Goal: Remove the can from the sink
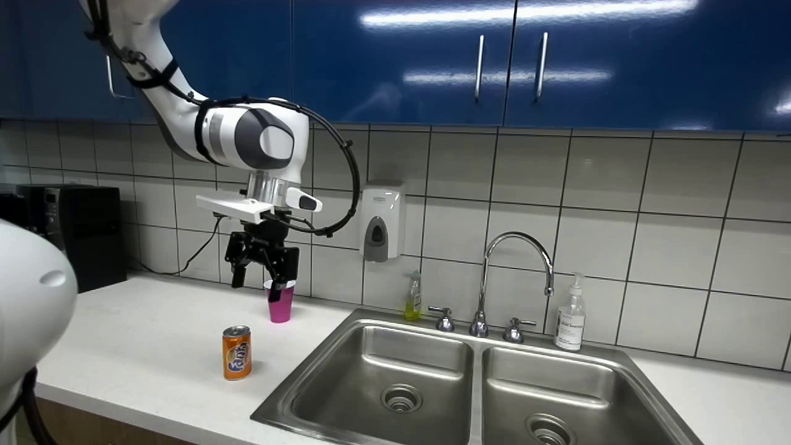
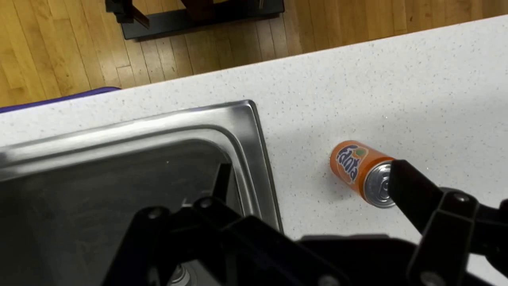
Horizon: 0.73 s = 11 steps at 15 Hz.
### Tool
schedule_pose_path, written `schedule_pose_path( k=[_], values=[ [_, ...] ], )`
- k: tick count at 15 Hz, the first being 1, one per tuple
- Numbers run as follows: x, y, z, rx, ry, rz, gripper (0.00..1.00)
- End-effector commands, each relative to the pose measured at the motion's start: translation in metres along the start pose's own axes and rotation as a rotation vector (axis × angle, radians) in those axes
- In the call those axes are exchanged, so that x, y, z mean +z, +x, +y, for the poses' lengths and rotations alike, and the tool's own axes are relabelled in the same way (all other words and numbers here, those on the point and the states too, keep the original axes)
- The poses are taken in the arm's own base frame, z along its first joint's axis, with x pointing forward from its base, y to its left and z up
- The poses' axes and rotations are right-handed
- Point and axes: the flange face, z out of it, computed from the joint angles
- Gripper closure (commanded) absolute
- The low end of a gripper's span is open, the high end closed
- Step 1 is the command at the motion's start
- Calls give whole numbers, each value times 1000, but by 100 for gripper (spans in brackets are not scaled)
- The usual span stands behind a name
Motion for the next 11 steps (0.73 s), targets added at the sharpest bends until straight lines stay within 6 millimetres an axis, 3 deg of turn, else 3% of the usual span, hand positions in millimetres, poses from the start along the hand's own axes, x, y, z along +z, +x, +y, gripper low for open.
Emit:
schedule_pose_path(
  k=[1,4,5,8,11],
  values=[
    [-19,-39,19,-6,2,-26,0],
    [-36,-61,30,52,-19,-78,0],
    [-22,-40,21,21,1,-66,0],
    [-34,-53,28,33,0,-73,0],
    [-33,-54,28,35,0,-76,0]
  ],
)
